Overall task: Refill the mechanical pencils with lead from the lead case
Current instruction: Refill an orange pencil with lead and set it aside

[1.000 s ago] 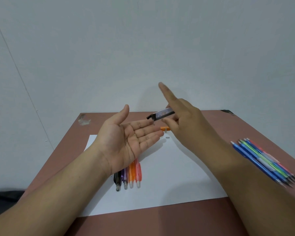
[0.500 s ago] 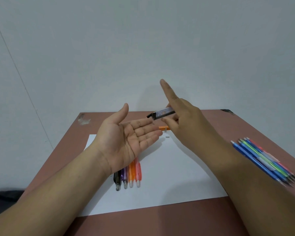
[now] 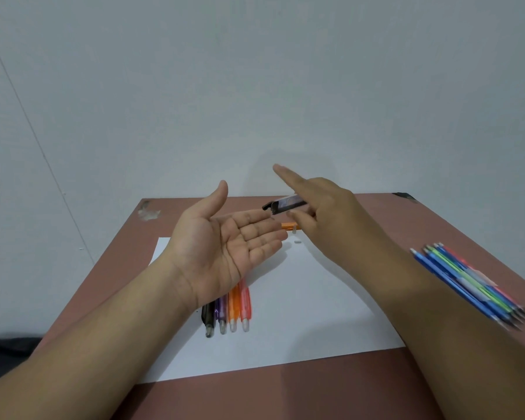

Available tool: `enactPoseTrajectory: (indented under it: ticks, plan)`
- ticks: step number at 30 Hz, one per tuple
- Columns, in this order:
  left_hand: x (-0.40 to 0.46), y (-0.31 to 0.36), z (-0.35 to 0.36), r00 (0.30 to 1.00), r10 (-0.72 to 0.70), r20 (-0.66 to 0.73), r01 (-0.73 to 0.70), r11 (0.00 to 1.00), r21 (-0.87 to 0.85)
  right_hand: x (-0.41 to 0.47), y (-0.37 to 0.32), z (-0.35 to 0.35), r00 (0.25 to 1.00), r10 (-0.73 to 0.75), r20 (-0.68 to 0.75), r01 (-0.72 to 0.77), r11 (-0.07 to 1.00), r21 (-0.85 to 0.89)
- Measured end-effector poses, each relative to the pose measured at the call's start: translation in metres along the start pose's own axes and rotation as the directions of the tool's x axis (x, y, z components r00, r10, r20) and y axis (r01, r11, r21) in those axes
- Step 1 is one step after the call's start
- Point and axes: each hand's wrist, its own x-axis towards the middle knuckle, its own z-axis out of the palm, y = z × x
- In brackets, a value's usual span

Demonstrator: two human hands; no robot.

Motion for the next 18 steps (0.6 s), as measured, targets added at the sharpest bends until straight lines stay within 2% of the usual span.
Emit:
enactPoseTrajectory:
  ticks: [2, 10, 18]
  plan:
    - [-0.001, 0.0, 0.001, 1.0, 0.003, -0.002, -0.003, 1.0, -0.002, 0.0, -0.002, -0.005, 1.0, 0.023, 0.013, -0.022, 0.999, -0.03]
    - [-0.002, -0.001, 0.004, 1.0, 0.003, -0.003, -0.003, 1.0, 0.01, 0.0, -0.005, -0.008, 0.998, 0.06, 0.009, -0.061, 0.998, 0.026]
    - [-0.003, -0.001, 0.004, 1.0, -0.005, 0.017, 0.005, 1.0, 0.003, 0.001, 0.003, 0.001, 0.996, -0.084, -0.041, 0.084, 0.996, -0.01]
